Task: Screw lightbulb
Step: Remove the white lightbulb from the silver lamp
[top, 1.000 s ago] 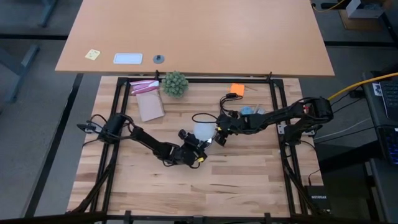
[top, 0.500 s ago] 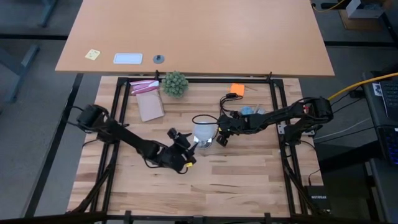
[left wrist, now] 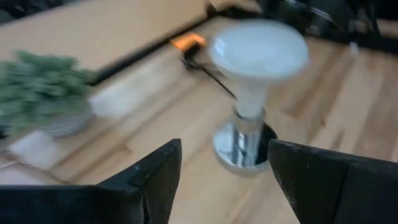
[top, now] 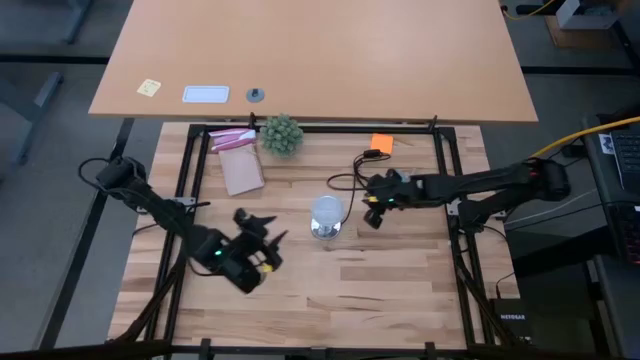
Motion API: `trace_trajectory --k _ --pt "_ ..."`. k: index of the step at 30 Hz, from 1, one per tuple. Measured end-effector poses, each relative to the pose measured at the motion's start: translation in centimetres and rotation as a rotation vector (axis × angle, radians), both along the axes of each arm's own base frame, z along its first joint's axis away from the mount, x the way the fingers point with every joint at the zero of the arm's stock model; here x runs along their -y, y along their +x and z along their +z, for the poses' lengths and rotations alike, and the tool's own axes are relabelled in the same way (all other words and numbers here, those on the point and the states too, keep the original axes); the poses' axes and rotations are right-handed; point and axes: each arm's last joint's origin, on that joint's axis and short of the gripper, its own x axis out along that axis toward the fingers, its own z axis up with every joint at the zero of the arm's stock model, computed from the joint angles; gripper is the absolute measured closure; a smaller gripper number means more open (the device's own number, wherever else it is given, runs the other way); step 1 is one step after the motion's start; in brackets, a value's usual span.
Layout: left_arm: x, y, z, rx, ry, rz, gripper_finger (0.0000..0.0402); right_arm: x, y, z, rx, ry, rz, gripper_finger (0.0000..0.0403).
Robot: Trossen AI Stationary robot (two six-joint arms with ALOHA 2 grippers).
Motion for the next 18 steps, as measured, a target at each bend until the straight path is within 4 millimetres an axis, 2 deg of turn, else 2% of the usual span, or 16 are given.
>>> trace_trajectory --k 3,7,12,15,18 --pt "0.8 -2.3 -0.2 0.111 0.047 0.051 0.0173 -0.5 -1.6 2.0 0.05 -0.012 0.013 0.0301" --pt "1.7 -4.6 -3.6 0.303 0.048 0.097 0.0173 -1.8 -3.3 3.6 0.181 -0.068 0.03 0.0301" --pt "1.2 -4.9 -9.5 0.533 -0.045 0.182 0.0173 -3.9 -4.1 1.6 0.447 -0.063 0.085 0.0301" --pt "0.3 -4.1 -11.8 0.598 -0.093 0.247 0.0173 -4.6 -4.2 0.0 0.575 -0.01 0.143 0.0301" --pt "-0.8 -3.0 -13.0 0.642 -0.112 0.318 0.0173 -5.0 -4.5 -1.7 0.597 0.013 0.169 0.0301"
